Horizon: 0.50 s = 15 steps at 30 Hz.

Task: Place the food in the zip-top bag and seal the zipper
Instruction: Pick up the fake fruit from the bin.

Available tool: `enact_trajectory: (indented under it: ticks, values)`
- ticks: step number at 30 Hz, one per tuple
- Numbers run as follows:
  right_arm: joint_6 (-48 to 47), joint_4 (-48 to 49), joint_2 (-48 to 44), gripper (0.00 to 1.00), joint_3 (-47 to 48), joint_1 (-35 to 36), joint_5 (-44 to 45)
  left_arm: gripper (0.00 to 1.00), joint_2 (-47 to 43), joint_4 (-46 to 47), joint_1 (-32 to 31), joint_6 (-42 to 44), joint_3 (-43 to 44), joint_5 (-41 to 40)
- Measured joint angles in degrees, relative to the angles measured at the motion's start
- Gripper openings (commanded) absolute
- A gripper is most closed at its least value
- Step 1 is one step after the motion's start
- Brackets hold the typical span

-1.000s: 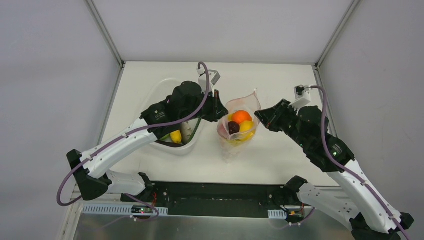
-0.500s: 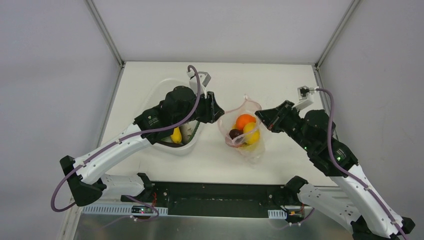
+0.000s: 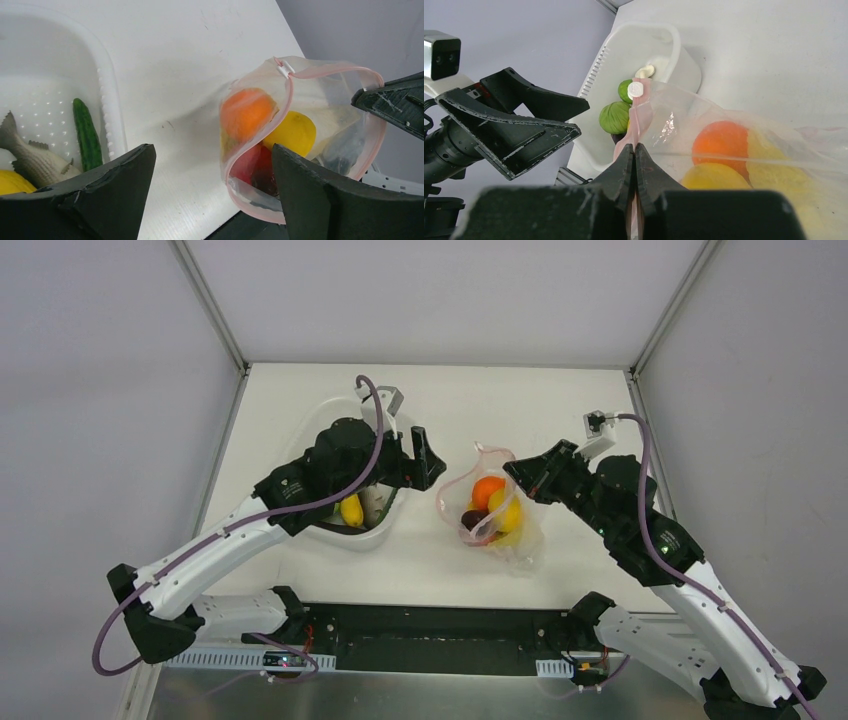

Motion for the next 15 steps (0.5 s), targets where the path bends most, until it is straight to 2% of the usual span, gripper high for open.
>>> enact_trajectory:
  ticks: [5, 15]
  values:
    - [0.2, 0.2, 0.0, 0.03, 0.0, 0.0, 0.1, 0.98, -2.4, -1.4, 0.8, 0.6, -1.1, -3.0]
    - [0.6, 1.9, 0.0, 0.03, -1.1, 0.0, 0.6, 0.99, -6.6, -6.6, 9.3, -0.6, -6.8, -7.5]
